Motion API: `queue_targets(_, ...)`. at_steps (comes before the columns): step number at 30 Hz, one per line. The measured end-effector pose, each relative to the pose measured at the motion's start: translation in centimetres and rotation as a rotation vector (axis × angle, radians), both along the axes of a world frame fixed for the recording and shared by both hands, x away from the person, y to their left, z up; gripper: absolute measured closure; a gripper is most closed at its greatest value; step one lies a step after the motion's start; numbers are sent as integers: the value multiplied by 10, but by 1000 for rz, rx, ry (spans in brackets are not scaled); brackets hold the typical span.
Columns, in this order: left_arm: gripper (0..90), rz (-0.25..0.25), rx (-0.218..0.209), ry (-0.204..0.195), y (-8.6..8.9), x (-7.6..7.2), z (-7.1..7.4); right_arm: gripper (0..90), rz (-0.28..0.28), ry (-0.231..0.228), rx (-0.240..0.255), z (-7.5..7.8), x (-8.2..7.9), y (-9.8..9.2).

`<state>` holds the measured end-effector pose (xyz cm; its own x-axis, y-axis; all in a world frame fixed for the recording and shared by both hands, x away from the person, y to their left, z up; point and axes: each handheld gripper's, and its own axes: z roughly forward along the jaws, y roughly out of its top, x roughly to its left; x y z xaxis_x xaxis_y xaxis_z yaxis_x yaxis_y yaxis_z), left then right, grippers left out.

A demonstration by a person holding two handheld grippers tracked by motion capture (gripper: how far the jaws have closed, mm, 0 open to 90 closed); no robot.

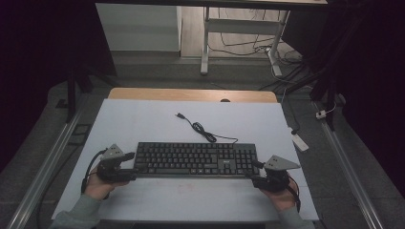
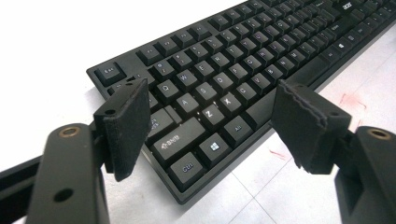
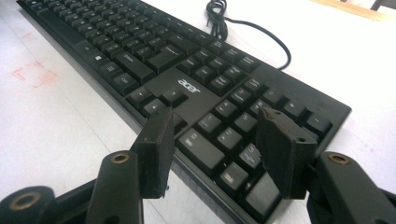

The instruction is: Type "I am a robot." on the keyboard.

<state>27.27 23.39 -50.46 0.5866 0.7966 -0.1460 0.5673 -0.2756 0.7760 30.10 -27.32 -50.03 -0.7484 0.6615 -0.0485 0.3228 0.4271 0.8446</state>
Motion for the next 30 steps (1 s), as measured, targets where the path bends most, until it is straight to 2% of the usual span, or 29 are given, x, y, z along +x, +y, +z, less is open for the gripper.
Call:
queue_targets(9,367,11,8,-3,-1,1,1,469,35,1,12,4,5,19)
queue_targets(21,575,11,20,-7,-5,3,0,474,121,12,37,14,17,60)
queue_targets(28,650,9,24,-8,-5,3,-1,506,159,7,41,20,21,84)
queue_targets(30,666,6,28,-7,-5,3,-1,545,167,5,43,23,23,93)
